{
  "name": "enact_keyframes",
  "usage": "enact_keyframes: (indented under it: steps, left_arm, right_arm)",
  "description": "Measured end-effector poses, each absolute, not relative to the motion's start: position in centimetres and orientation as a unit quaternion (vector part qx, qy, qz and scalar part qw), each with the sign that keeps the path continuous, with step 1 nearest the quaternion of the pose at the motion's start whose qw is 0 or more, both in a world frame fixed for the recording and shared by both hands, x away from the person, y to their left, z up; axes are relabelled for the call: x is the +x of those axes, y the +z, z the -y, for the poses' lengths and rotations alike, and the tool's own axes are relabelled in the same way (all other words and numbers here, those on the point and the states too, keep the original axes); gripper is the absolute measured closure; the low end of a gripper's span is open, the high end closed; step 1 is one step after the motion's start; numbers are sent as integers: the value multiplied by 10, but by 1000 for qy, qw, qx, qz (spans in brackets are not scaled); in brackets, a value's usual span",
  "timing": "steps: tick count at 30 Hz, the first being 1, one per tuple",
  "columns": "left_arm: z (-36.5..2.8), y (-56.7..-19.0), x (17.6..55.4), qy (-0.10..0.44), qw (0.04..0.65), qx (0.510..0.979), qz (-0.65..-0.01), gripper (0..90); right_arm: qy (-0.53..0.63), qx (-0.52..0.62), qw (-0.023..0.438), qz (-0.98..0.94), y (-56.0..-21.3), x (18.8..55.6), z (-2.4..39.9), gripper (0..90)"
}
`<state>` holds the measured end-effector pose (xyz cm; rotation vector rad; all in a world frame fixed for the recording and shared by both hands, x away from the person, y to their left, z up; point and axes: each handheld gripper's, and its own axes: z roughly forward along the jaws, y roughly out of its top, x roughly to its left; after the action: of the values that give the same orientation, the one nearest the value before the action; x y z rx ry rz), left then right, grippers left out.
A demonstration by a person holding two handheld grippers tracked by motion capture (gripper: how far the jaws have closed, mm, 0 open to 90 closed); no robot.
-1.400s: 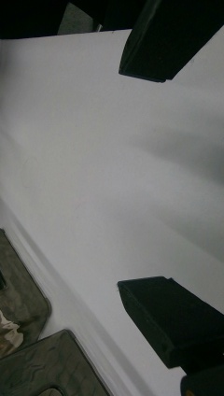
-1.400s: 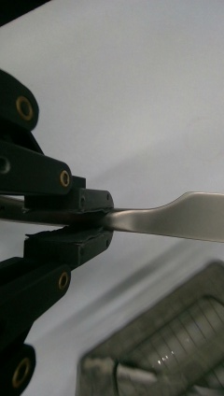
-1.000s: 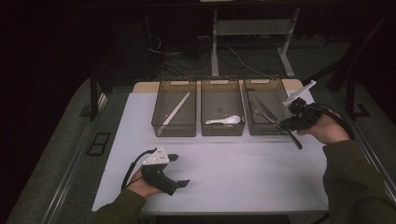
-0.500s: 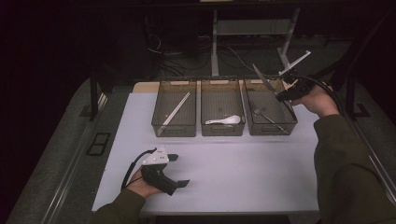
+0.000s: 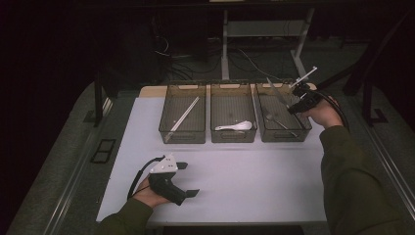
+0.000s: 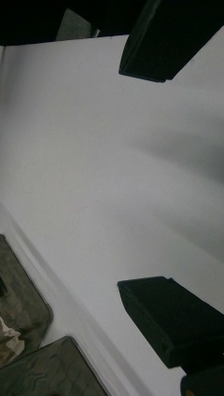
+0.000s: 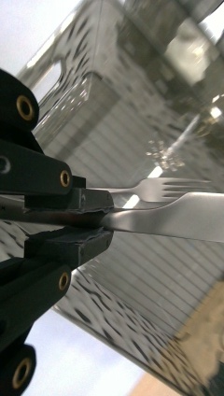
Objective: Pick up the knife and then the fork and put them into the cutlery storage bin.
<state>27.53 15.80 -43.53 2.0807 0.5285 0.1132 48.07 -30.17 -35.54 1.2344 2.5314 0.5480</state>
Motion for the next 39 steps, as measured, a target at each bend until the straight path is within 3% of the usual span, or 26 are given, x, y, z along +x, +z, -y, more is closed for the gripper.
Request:
enact_keyframes:
  steps: [13,25,39]
  left_arm:
    - [-158,-435,275,46,475,852,-214,0]
    - [-158,-435,275,47,474,853,-214,0]
    - [-164,-434,277,47,476,850,-221,0]
  right_arm:
    - [188,448,131,-864,-387,481,303,771]
    - [324,446,137,-823,-361,452,308,498]
    - [386,425,145,-806,-362,404,307,326]
